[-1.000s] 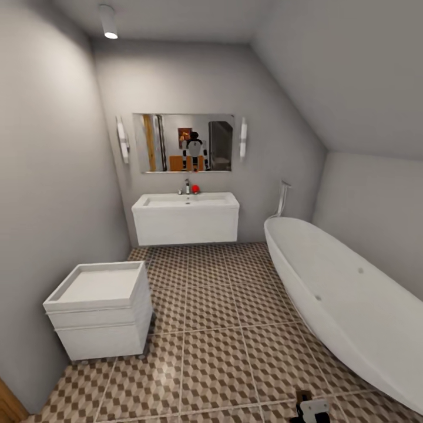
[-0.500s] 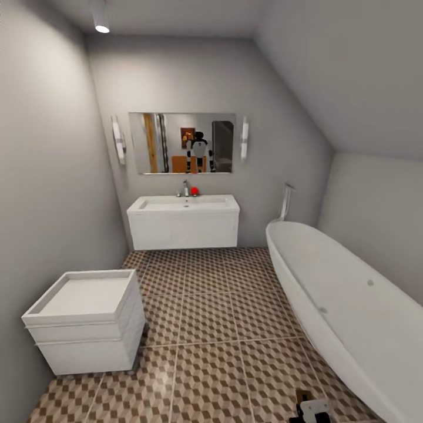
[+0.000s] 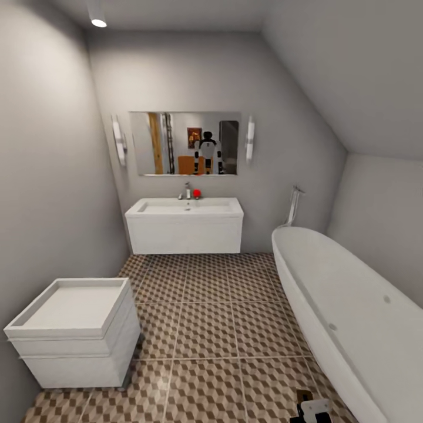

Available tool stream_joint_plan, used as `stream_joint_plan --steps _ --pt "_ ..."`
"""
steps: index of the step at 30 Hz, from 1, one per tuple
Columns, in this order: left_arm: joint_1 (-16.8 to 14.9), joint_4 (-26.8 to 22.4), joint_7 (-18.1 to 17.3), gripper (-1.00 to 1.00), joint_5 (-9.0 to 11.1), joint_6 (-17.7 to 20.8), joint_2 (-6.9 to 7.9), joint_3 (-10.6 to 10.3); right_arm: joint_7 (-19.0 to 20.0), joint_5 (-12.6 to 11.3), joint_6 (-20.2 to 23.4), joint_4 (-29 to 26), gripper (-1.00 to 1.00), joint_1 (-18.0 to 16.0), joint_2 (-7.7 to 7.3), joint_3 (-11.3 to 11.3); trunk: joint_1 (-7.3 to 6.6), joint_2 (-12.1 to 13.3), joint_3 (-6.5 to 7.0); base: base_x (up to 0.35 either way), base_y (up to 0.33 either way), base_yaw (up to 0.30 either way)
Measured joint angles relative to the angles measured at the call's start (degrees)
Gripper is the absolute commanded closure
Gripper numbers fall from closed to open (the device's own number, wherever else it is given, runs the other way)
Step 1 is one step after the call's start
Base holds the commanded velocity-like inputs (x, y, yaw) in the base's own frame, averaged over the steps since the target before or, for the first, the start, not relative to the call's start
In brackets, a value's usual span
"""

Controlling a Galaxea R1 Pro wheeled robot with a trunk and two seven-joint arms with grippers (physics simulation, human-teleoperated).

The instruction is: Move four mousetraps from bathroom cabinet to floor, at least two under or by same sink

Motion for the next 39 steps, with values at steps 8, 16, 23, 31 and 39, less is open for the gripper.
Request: stream_joint_plan --steps 8,16,23,31,39 --pt "0.0 0.0 0.0 1.00 0.0 0.0 0.00 0.0 0.2 0.0 0.0 0.0 1.00 0.0 0.00 0.0 0.00 0.0 0.00 0.308 -0.180 -0.090" --pt "0.0 0.0 0.0 1.00 0.0 0.0 0.00 0.0 0.1 0.0 0.0 0.0 1.00 0.0 0.00 0.0 0.00 0.0 0.00 0.308 -0.180 0.061" --pt "0.0 0.0 0.0 1.00 0.0 0.0 0.00 0.0 0.2 0.0 0.0 0.0 1.00 0.0 0.01 0.0 0.00 0.0 0.00 0.308 -0.180 0.162" --pt "0.0 0.0 0.0 1.00 0.0 0.0 0.00 0.0 0.2 0.0 0.0 0.0 1.00 0.0 0.00 0.0 0.00 0.0 0.00 0.310 -0.104 0.011" --pt "0.0 0.0 0.0 1.00 0.0 0.0 0.06 0.1 0.2 0.0 0.0 0.0 1.00 0.0 0.00 0.0 0.00 0.0 0.00 0.320 -0.005 0.000"
